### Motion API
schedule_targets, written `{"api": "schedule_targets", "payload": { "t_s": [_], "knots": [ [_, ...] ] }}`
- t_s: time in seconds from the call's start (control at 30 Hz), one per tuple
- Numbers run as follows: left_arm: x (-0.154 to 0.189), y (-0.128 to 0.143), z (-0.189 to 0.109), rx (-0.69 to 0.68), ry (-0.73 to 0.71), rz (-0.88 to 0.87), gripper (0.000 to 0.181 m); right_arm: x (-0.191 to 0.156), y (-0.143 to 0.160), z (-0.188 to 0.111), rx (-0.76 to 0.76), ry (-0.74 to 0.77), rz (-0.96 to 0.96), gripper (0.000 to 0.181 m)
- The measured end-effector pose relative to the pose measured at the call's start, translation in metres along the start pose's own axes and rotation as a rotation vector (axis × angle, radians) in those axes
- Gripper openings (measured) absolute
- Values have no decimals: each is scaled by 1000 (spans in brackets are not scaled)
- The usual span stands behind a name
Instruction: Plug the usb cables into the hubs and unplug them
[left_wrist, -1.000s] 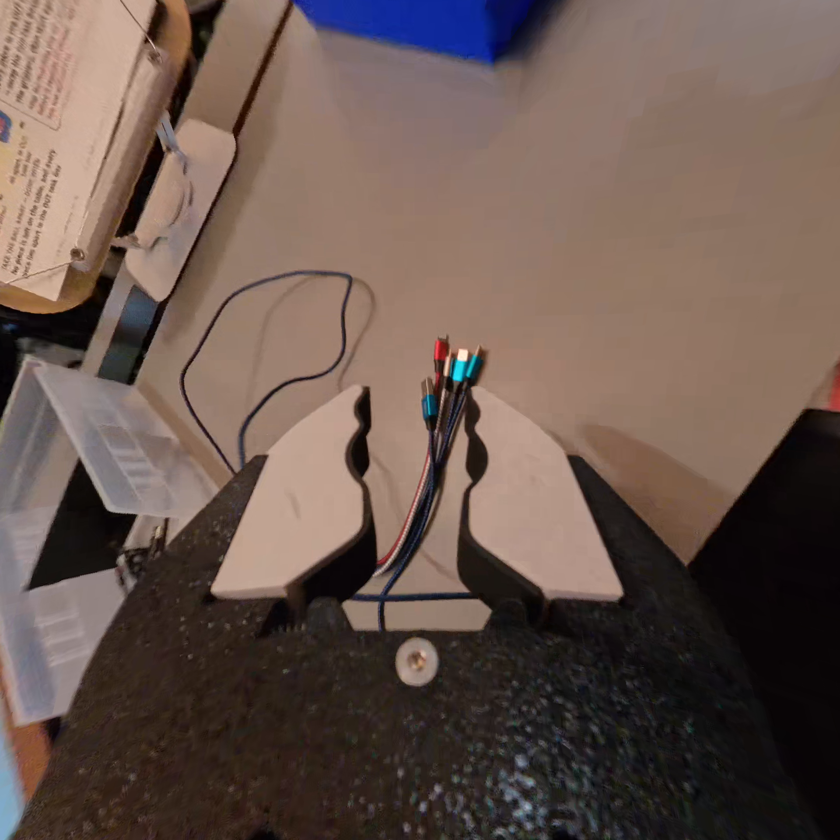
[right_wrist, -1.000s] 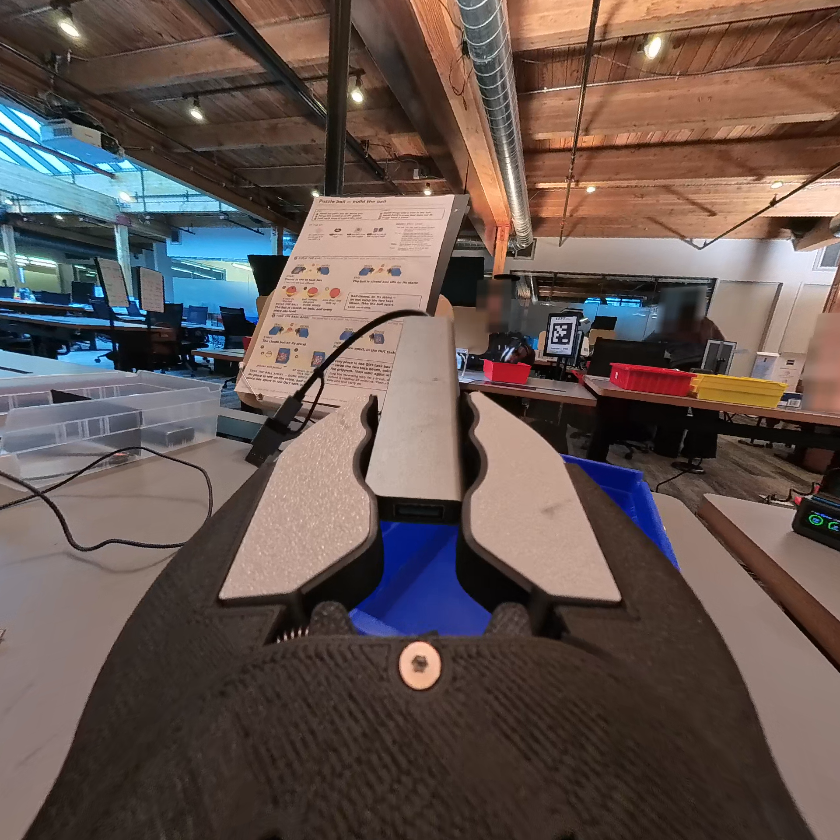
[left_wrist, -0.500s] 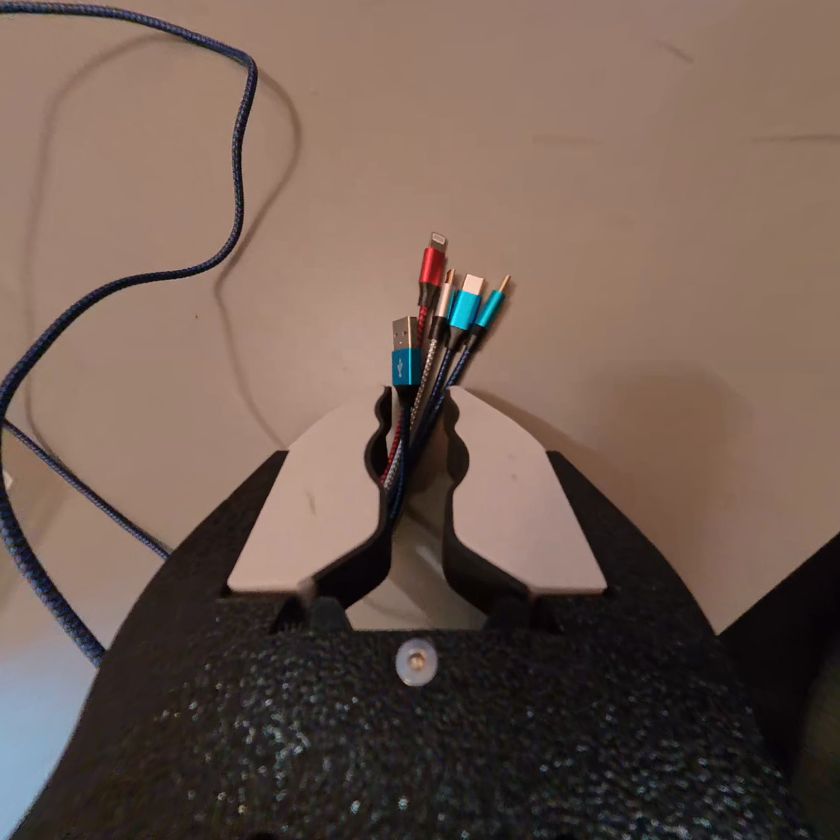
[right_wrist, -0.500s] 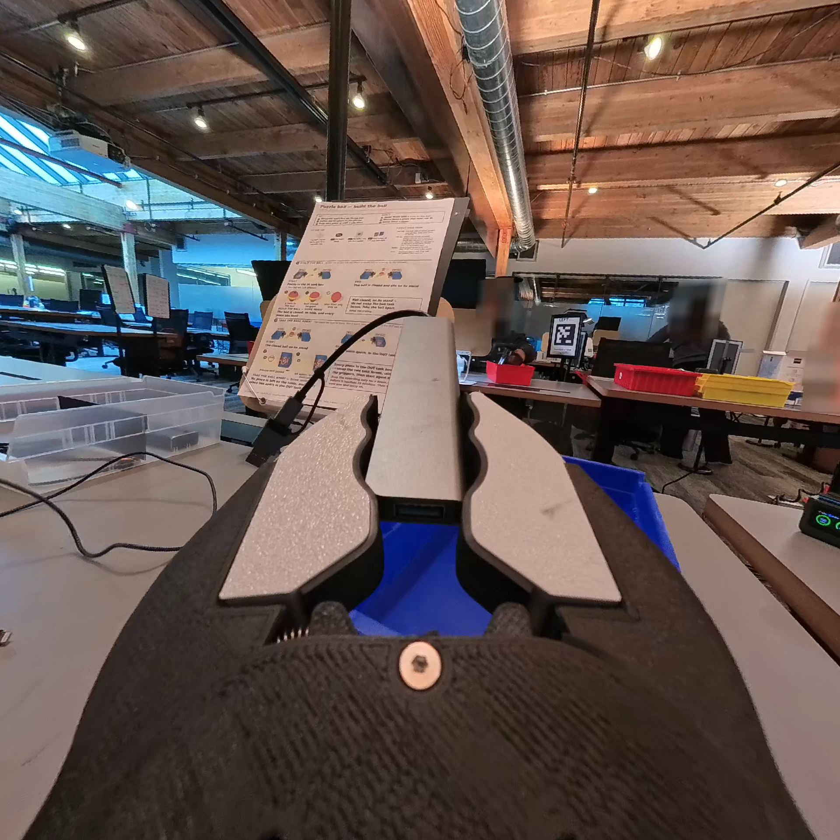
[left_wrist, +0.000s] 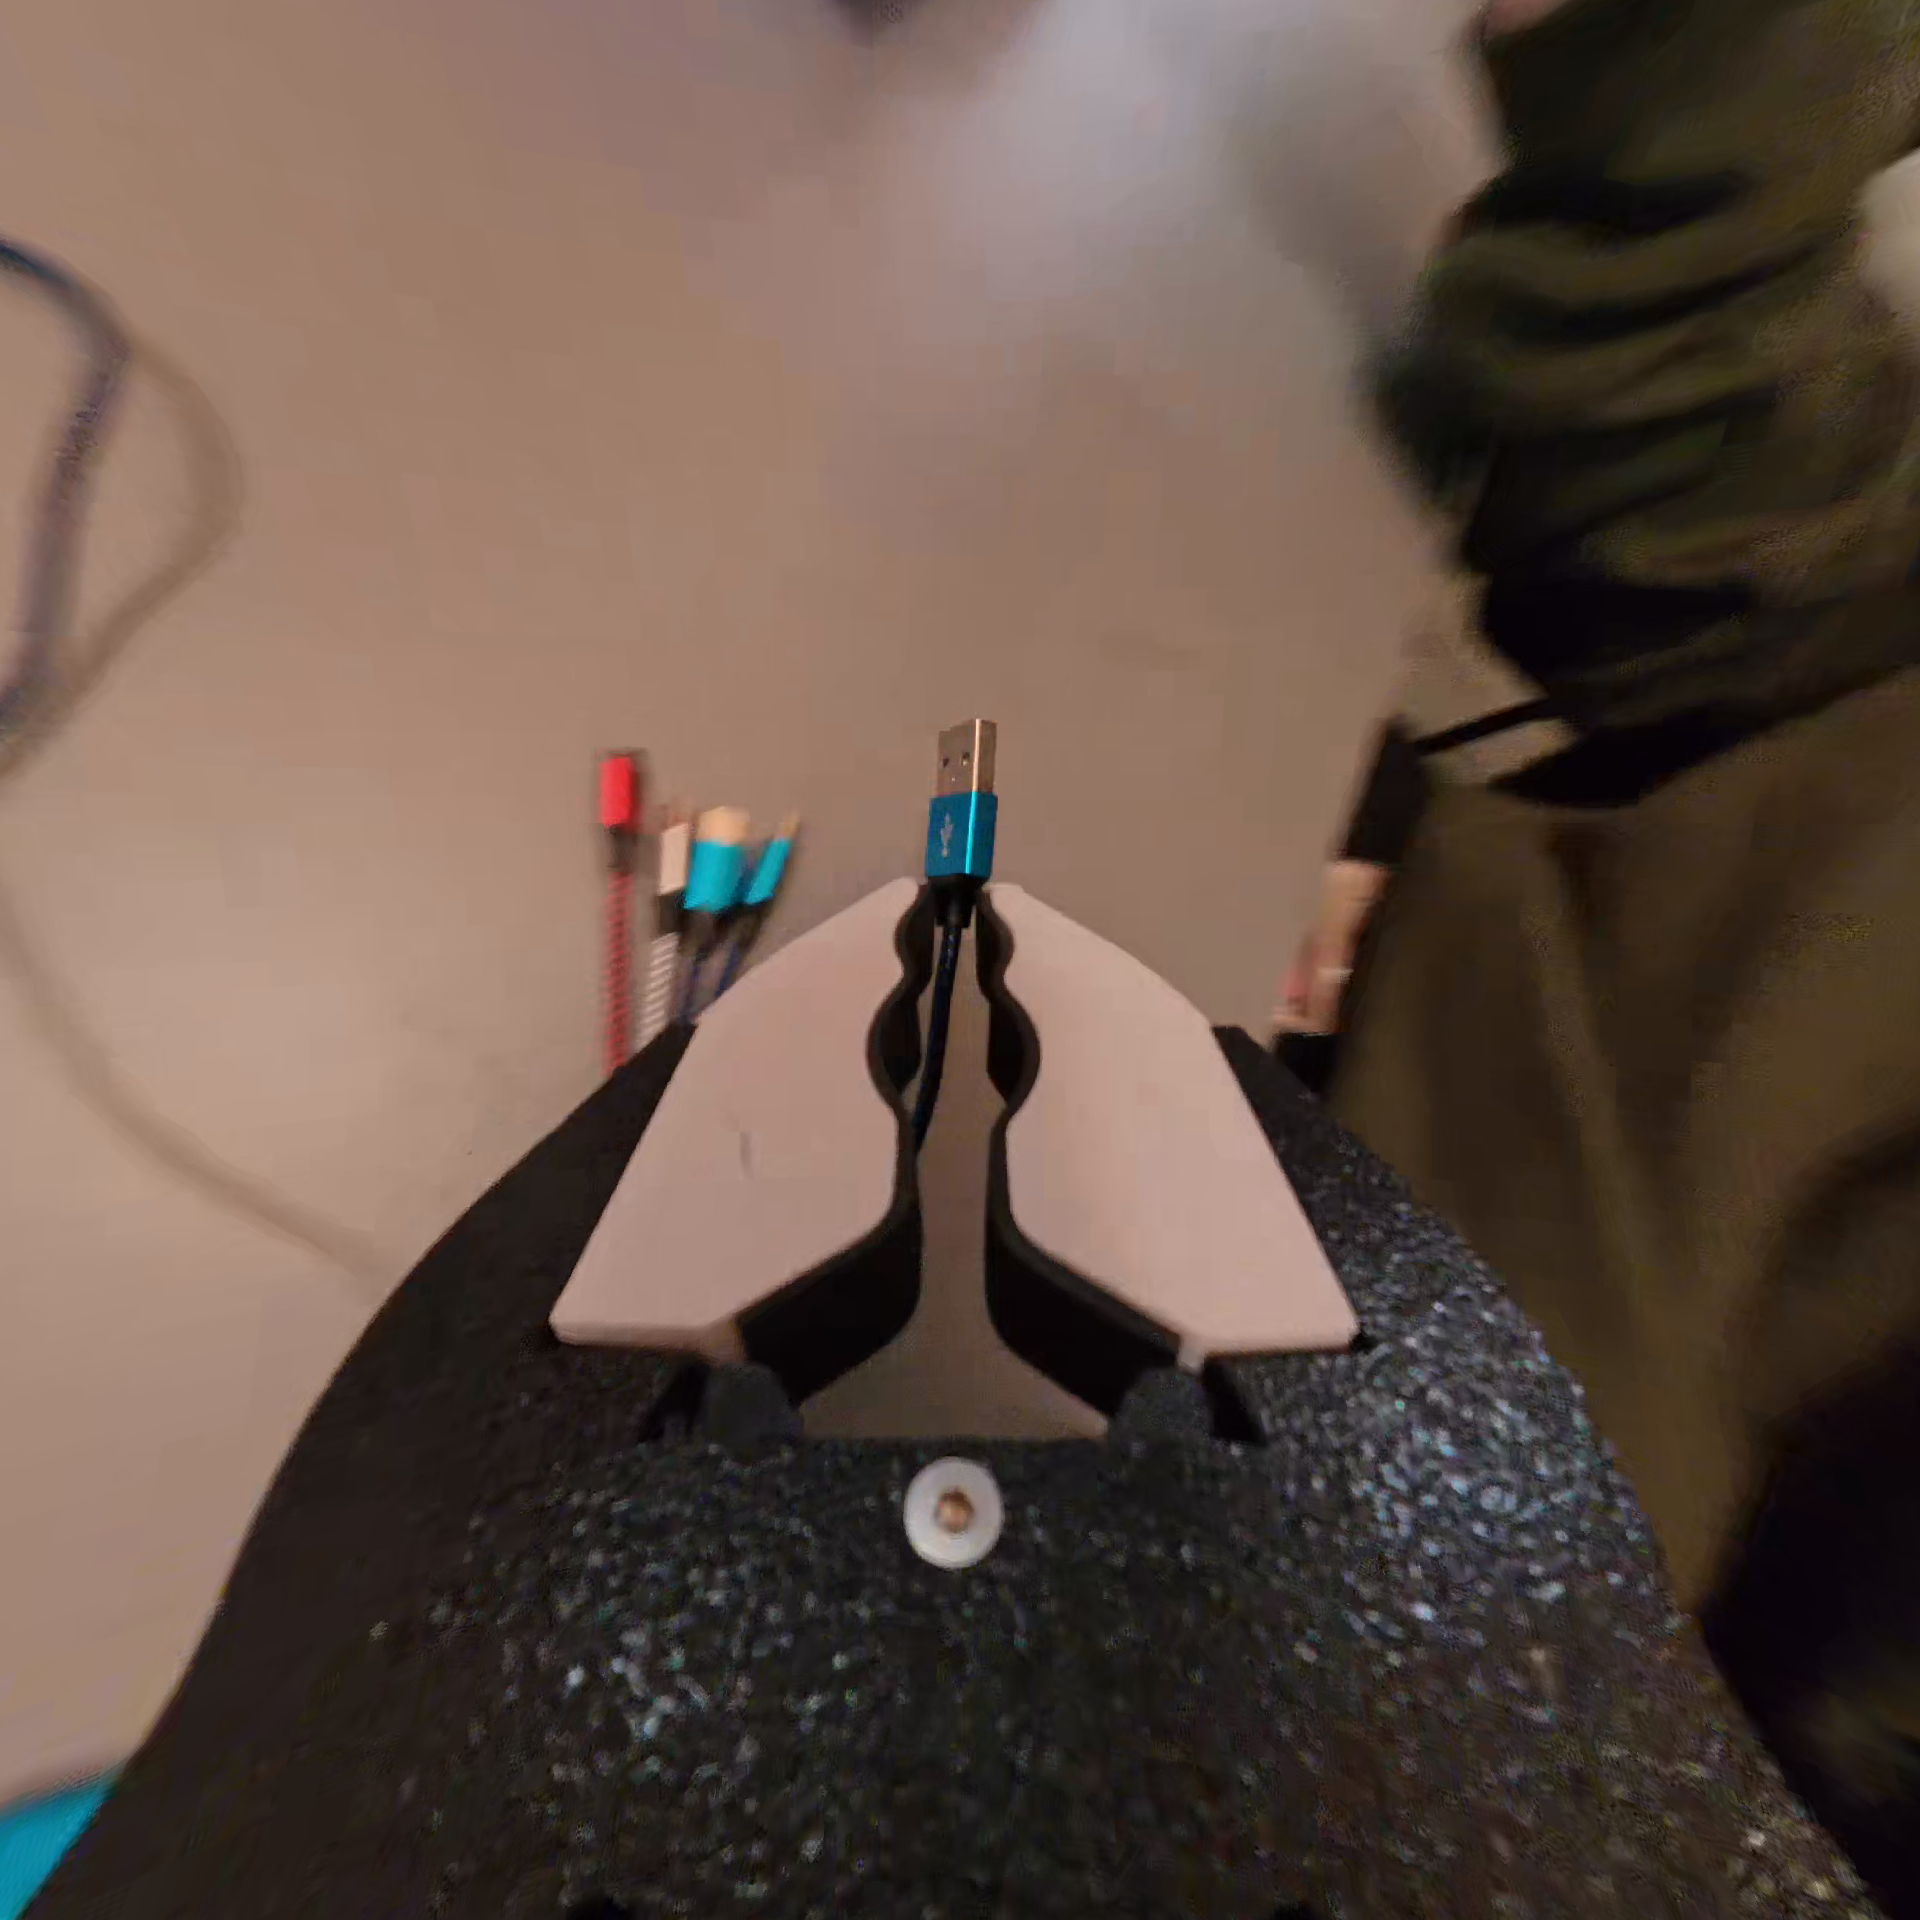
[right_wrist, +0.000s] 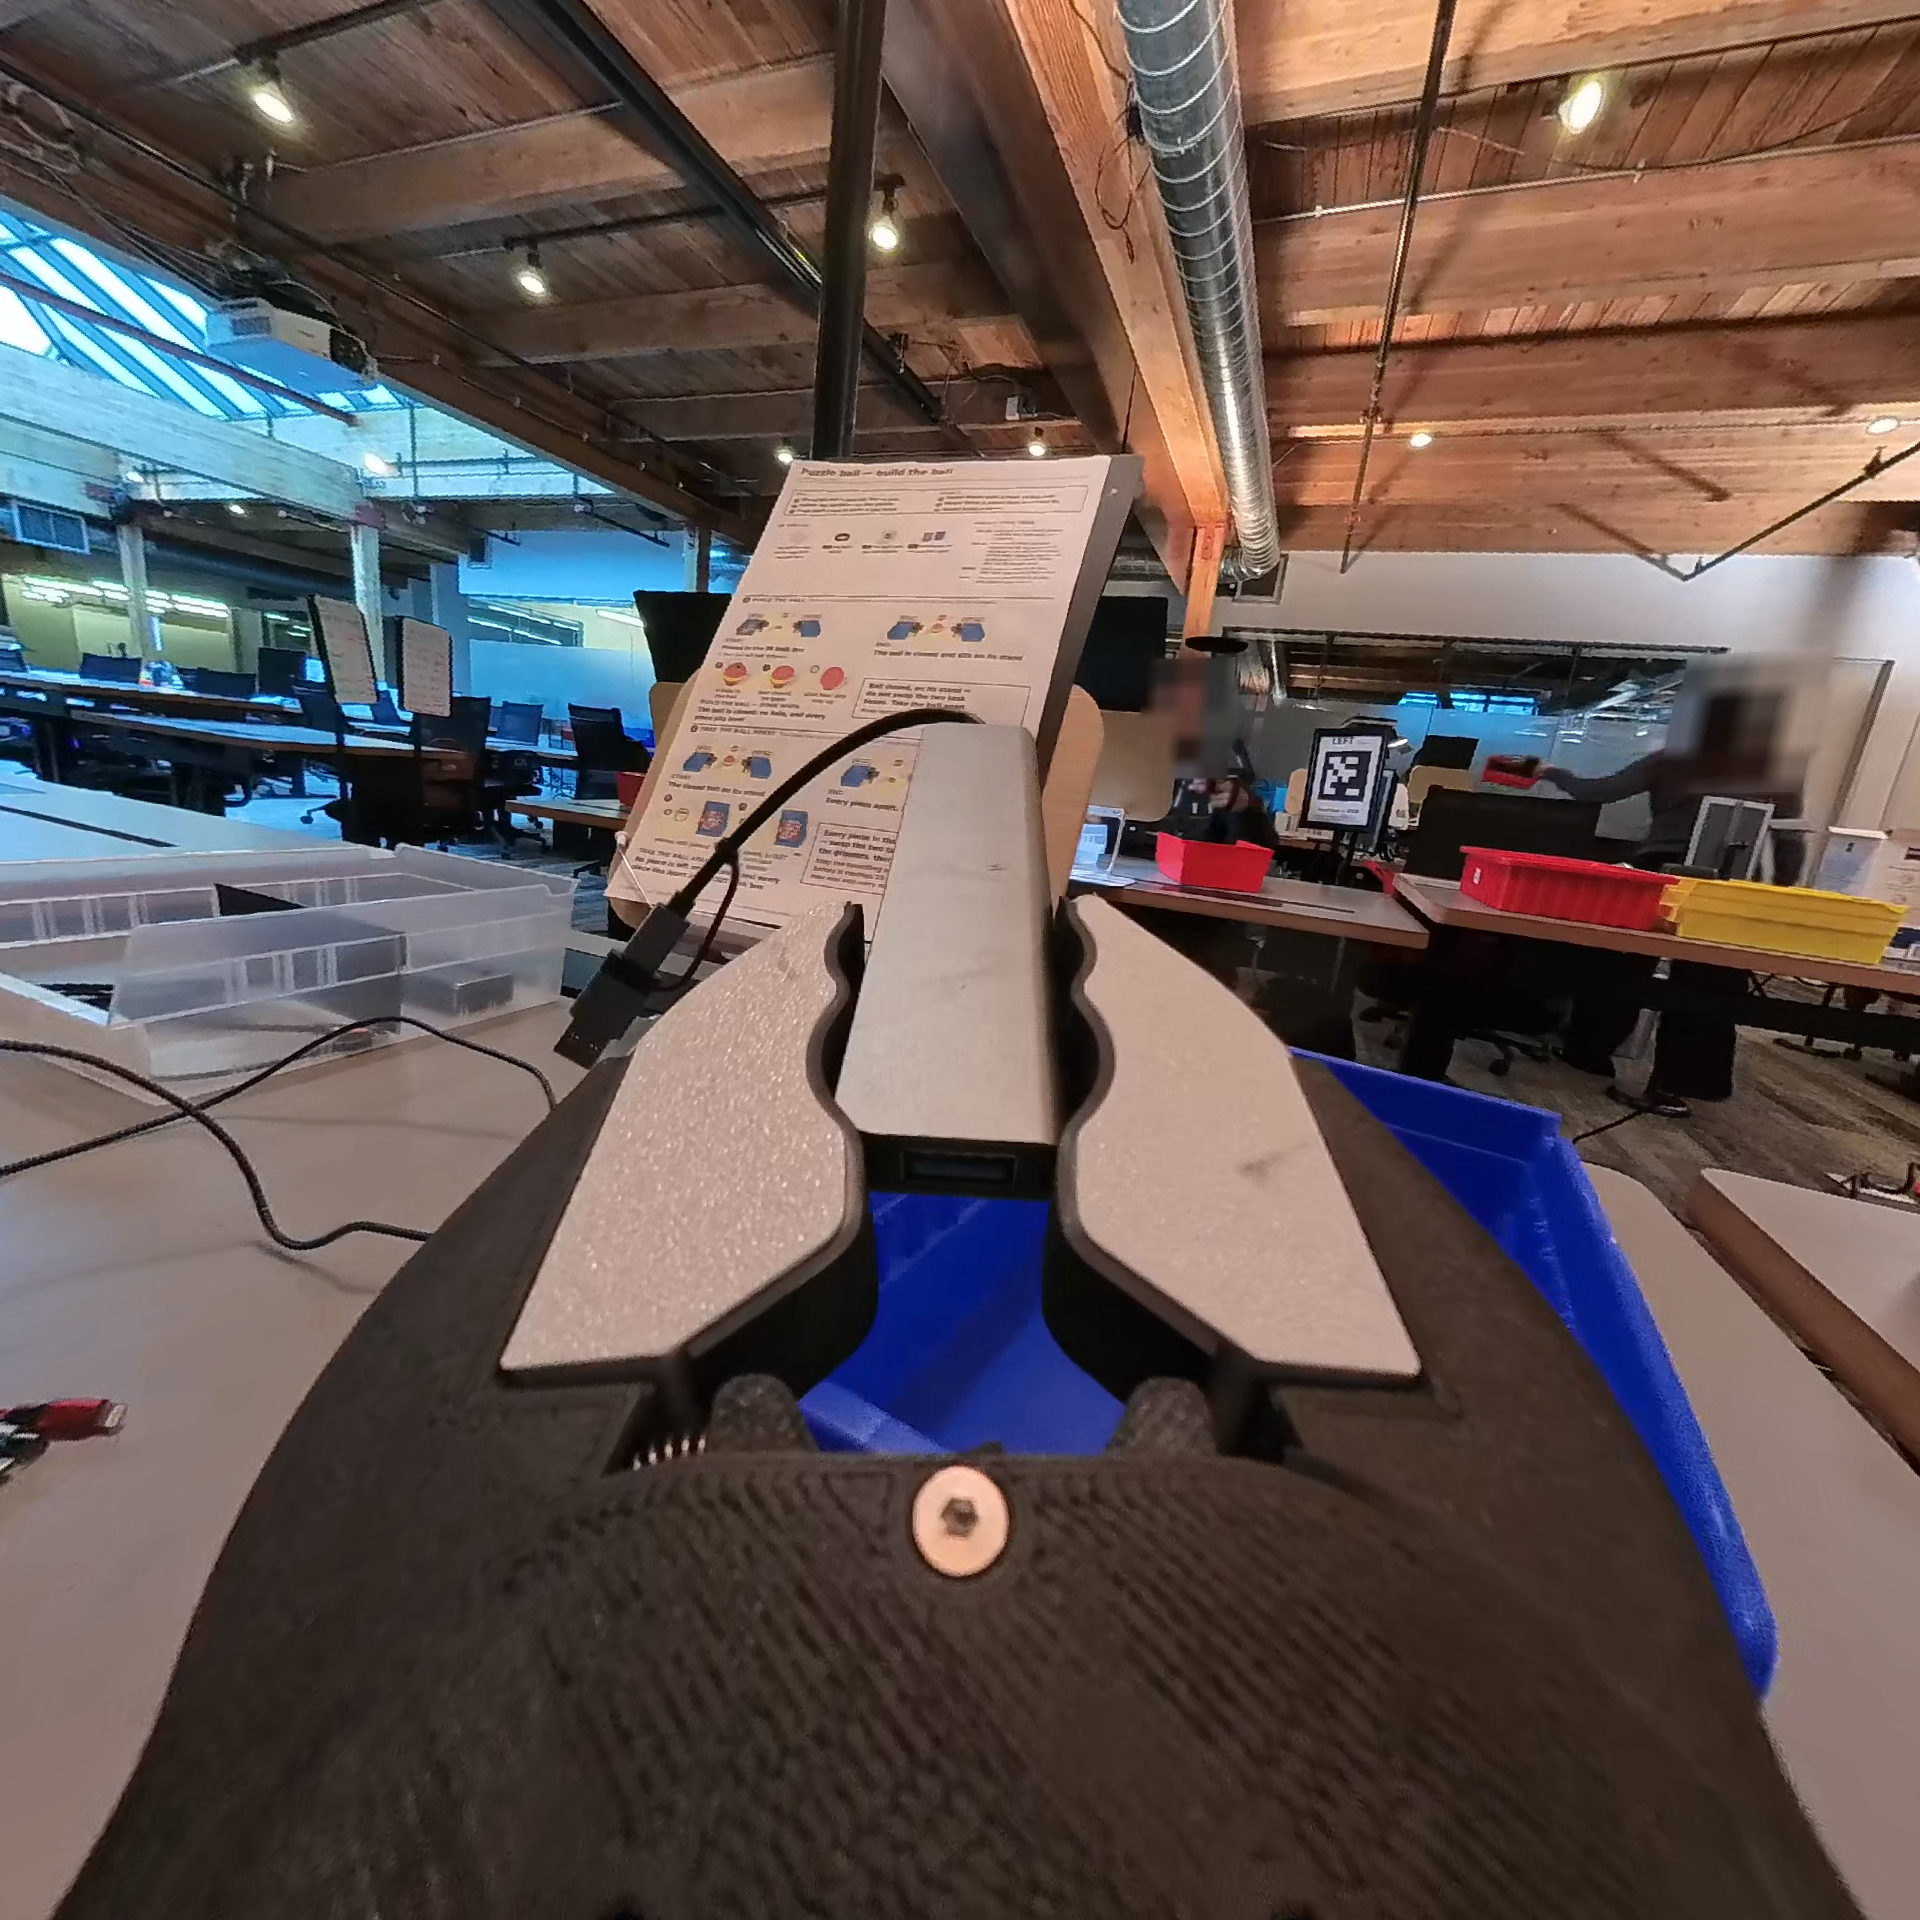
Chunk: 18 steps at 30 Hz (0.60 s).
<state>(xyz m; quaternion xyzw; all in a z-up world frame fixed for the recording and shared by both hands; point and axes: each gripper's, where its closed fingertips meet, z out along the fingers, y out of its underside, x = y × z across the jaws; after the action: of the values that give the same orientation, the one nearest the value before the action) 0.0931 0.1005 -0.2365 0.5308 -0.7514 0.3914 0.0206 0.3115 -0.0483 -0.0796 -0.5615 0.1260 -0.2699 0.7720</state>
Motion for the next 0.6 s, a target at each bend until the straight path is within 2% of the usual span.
{"api": "schedule_targets", "payload": {
  "t_s": [0.07,0.13,0.27,0.43,0.6],
  "knots": [
    [17,-2,7,-33,189,-58,7,-2,1,1,-1,-4,7,36],
    [14,4,17,-116,240,-79,7,-3,1,1,-2,-8,6,36],
    [-3,1,37,-185,190,-61,7,-4,-2,0,4,-10,0,35],
    [-24,-2,49,-258,40,1,6,-1,-3,0,6,-4,3,36],
    [-27,-6,51,-245,14,-29,7,-1,-3,0,7,-8,4,35]
  ]
}}
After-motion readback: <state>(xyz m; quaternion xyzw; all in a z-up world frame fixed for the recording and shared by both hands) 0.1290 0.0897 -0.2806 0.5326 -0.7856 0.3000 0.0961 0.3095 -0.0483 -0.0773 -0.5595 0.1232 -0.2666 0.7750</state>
